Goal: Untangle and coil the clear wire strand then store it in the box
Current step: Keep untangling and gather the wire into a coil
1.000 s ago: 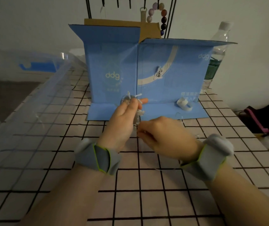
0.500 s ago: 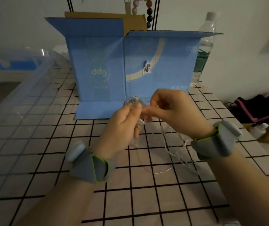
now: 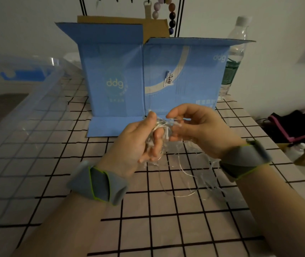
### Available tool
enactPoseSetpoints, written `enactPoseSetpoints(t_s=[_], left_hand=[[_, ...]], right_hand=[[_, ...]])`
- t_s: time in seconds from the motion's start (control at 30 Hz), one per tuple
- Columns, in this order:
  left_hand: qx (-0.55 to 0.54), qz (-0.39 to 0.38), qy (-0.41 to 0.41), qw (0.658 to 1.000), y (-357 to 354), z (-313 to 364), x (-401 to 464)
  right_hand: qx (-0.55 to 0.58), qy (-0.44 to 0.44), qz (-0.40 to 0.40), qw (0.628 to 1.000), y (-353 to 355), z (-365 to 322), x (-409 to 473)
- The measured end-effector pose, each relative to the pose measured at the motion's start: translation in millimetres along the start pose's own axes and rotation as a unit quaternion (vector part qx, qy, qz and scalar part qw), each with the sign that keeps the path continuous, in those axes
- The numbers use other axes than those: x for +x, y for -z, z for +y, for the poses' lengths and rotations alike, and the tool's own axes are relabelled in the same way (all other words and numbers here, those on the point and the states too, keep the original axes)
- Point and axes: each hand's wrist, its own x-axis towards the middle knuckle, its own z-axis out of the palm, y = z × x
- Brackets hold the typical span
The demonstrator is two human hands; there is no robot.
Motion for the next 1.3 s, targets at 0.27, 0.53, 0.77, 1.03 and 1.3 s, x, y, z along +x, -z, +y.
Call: enactPoseSetpoints(t_s=[0.27, 0.53, 0.77, 1.03, 1.3], left_hand=[[-0.146, 0.003, 0.007, 0.989, 2.4, 5.0, 2.6], [-0.342, 0.105, -0.056, 0.932, 32.6, 14.2, 7.7], [-0.341, 0.182, -0.078, 0.919, 37.1, 10.7, 10.7], [-0.343, 0.167, -0.084, 0.921, 35.8, 13.5, 7.6], [-0.264, 0.093, -0.024, 0.96, 23.0, 11.2, 8.2]], right_hand=[[-0.067, -0.012, 0.019, 0.997, 4.3, -3.7, 0.9], [-0.186, -0.057, 0.017, 0.981, 6.5, -9.6, -7.8], [-0.149, -0.003, 0.152, 0.977, 7.6, -7.6, -5.8], [-0.158, -0.03, 0.162, 0.974, 22.5, -2.4, -8.3], [-0.245, -0.11, 0.032, 0.963, -2.2, -11.0, -12.0]])
